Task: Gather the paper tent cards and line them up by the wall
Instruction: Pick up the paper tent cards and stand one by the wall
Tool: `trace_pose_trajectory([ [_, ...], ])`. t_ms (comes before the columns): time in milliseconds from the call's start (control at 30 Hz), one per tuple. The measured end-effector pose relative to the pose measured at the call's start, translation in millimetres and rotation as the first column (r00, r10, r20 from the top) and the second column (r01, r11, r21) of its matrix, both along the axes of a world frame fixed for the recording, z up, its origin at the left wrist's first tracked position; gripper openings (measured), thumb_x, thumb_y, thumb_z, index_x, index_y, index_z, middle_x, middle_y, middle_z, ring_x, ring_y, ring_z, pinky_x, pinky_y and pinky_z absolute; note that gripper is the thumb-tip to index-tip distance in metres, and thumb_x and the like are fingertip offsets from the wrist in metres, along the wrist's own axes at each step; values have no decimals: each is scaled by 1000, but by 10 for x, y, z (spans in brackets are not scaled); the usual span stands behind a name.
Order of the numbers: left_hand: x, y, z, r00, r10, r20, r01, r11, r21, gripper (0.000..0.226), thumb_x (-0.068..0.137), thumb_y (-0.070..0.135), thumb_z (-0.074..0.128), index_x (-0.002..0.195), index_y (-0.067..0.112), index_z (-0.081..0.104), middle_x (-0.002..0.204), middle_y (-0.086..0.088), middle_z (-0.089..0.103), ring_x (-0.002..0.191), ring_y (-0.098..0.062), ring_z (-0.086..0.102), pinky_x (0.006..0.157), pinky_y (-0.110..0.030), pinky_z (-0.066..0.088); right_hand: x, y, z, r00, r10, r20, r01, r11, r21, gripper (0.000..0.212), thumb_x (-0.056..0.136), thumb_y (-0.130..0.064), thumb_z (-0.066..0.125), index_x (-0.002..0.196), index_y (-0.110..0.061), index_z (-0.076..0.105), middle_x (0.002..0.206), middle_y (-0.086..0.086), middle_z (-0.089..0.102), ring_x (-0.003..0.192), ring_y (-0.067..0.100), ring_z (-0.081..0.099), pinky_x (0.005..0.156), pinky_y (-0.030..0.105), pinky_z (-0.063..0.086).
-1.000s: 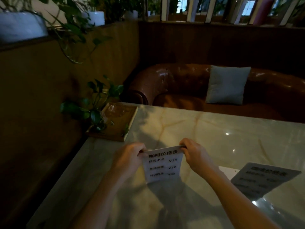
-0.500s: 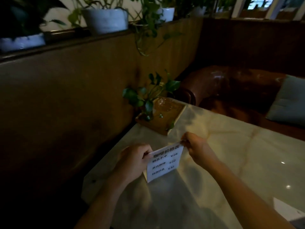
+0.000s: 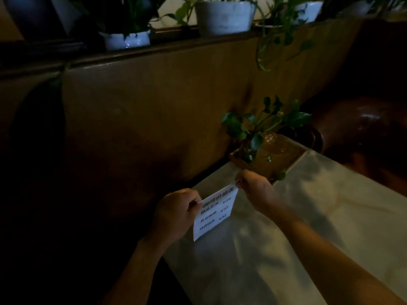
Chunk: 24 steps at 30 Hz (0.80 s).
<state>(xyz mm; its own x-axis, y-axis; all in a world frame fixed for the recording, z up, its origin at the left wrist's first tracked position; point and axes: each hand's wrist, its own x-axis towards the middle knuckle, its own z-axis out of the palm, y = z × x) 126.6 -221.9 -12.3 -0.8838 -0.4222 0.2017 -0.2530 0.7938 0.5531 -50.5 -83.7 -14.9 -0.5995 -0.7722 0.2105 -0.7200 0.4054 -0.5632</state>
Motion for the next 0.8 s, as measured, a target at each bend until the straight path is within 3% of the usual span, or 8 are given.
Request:
trace_pose_trajectory([
  [67,58,-77,-13,1000,19,-6,-19,1000,-1,11,87,25,53,79,18,53,96,3,64,86,-11,63,60,-7,42,3,-145,23,999,41,20,-42,999,14,11,88,-7,47,92,-3,56,99,16,63,89,22,57,74,35,51],
  [167,154,-190,-34,999,40,-28,-40,999,-4,9,87,23,53,81,17,52,99,0,63,91,-12,62,64,-8,43,30,-332,19,995,96,11,-96,995,14,10,89,-8,48,92,-3,56,96,19,64,86,29,60,69,42,52],
  [267,230,-275,-67,998,61,-33,-60,998,31,7,87,21,54,82,17,51,101,-1,63,93,-14,62,62,-9,44,70,-473,-9,993,113,42,-113,994,-5,9,89,-9,48,91,-5,56,94,17,63,75,21,55,64,36,47],
  [433,291,-353,-110,994,109,-1,-108,986,127,8,87,20,54,81,16,50,102,-2,63,95,-18,62,64,-13,48,101,-583,-30,980,149,134,-153,988,16,10,90,-10,46,91,-6,55,95,12,60,80,18,52,58,21,37],
  [667,246,-350,-85,995,88,53,-96,978,186,6,87,17,52,84,14,48,103,-6,62,95,-22,64,58,-13,49,93,-588,40,975,141,172,-154,986,61,10,90,-10,46,92,-7,55,101,16,61,86,24,56,68,37,45],
  [800,223,-349,-71,990,78,118,-96,983,155,4,88,19,51,88,18,47,105,-5,63,96,-21,64,54,-10,46,105,-587,72,976,140,167,-157,983,92,9,89,-10,47,93,-7,55,103,16,61,89,25,55,68,33,41],
])
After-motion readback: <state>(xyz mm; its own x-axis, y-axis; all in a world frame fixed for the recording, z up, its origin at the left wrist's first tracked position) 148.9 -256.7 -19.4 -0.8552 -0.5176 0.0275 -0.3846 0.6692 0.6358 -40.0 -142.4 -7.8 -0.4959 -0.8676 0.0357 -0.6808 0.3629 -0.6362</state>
